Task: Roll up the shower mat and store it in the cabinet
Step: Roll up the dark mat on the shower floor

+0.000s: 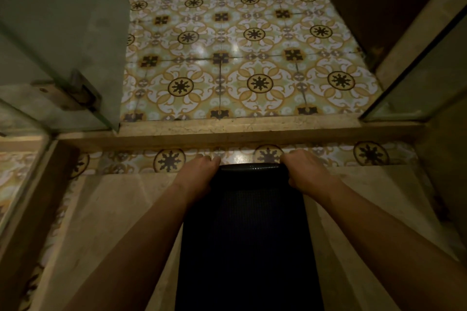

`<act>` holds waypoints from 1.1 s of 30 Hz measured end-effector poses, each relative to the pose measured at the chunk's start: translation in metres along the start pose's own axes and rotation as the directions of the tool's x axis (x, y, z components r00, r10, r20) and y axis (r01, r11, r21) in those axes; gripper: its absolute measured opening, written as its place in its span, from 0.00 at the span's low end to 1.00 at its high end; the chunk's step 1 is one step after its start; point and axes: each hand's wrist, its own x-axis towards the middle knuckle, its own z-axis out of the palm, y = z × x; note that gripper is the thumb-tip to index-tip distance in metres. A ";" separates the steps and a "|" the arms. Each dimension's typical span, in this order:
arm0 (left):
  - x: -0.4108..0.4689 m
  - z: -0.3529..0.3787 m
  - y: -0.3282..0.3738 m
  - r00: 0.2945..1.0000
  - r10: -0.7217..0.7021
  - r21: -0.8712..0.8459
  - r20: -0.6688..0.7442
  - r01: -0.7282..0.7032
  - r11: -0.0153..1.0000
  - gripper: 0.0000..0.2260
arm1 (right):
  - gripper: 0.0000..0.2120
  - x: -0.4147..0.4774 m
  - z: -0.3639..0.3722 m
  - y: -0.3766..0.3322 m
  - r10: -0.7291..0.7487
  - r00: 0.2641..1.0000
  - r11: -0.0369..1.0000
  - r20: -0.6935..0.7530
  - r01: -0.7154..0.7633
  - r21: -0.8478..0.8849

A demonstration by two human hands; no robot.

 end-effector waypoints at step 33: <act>-0.005 0.009 -0.003 0.999 0.030 0.030 -0.029 -0.029 0.999 0.21 | 0.19 -0.023 0.016 -0.004 -0.072 0.997 0.997 -0.005 0.072 -0.004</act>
